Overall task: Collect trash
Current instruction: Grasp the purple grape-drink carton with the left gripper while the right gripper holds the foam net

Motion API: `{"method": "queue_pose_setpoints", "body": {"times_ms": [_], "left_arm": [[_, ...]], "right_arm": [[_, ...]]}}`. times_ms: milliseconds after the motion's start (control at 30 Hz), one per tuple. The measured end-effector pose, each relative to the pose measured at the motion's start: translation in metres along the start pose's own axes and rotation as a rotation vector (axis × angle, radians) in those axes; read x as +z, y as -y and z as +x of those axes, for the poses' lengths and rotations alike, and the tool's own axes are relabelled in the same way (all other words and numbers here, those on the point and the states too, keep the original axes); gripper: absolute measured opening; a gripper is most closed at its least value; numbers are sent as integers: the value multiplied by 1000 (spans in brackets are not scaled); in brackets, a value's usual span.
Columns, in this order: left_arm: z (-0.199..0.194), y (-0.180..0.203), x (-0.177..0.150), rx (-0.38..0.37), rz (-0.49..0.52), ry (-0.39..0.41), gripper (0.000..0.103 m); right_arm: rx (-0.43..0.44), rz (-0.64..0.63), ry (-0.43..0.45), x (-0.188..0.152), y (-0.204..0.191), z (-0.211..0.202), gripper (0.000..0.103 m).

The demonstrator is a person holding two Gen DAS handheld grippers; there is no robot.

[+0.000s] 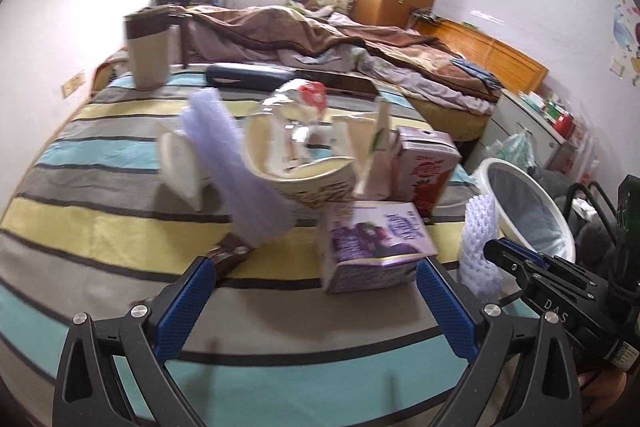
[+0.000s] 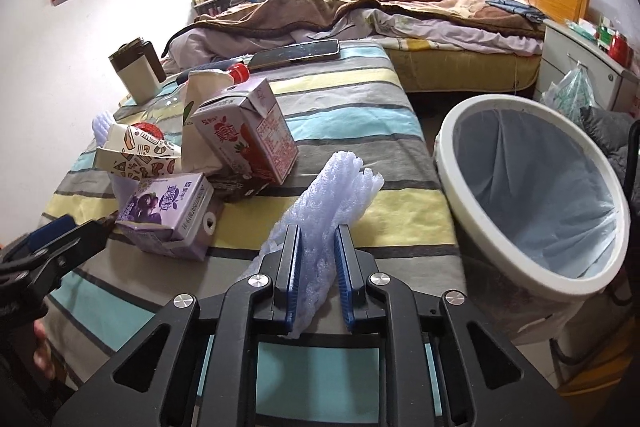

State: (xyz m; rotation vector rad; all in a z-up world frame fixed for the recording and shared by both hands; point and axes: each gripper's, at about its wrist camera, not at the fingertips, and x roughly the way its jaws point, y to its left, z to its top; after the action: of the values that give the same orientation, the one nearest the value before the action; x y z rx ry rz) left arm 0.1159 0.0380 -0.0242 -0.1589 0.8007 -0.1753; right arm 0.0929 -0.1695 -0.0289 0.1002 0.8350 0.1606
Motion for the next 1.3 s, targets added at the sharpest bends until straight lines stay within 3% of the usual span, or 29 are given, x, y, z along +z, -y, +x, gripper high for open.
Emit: {"method": "queue_pose_setpoints", "body": {"times_ms": [300,633,767,967,1167,1300], "left_arm": [[25,21,7,-24,25,-43,102],[15,48,-15,-220,86,-115,101],[11,38,-13,-143,93,-82,101],[6,29,11,-102,119,3,101],[26,35,23,-134,244,-42,101],[44,38,23,-97,283,-86,101]], "right_arm": [[6,-41,6,6,10,-11,17],[-12,-30,8,8,24,-10,17],[-17,-18,5,7,27,-8,17],[-11,-17,10,5,30,-9,17],[-16,-9,7,2,33,-10,17],[-18,-12,2,2,32,-9,17]]}}
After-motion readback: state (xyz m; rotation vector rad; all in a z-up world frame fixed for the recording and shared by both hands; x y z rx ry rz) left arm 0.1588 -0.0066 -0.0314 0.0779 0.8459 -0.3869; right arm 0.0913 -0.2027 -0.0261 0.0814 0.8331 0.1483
